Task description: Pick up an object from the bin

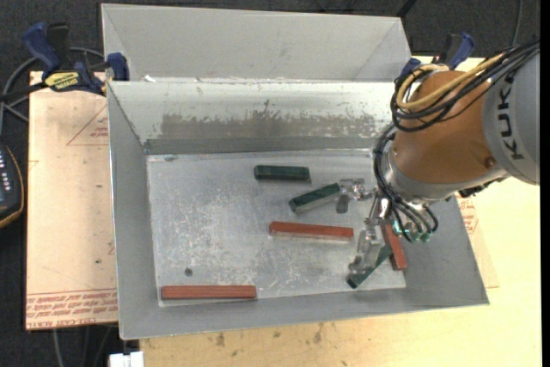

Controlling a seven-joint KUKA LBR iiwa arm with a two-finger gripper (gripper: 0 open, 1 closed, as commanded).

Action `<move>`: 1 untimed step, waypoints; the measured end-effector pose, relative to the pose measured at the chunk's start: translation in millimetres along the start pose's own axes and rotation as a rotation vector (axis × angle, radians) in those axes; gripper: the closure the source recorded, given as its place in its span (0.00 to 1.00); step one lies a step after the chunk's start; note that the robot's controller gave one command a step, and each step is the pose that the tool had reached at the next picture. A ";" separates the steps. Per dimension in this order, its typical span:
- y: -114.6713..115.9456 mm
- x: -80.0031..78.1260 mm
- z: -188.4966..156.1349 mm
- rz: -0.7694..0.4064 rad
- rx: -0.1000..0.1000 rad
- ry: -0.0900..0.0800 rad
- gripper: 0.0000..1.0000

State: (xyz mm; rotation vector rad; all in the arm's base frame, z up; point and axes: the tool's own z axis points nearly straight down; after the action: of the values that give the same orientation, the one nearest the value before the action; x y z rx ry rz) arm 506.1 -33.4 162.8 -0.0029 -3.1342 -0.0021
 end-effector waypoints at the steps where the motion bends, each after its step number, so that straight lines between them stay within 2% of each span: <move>1: 17.0 -16.5 96.6 0.100 -0.001 -0.002 0.00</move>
Offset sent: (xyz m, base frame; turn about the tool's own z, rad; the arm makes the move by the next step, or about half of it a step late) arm 0.0170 0.0155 -0.0928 0.1020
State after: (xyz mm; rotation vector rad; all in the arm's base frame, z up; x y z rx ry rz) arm 521.9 -16.3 66.2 -0.1604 -3.1325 -0.0031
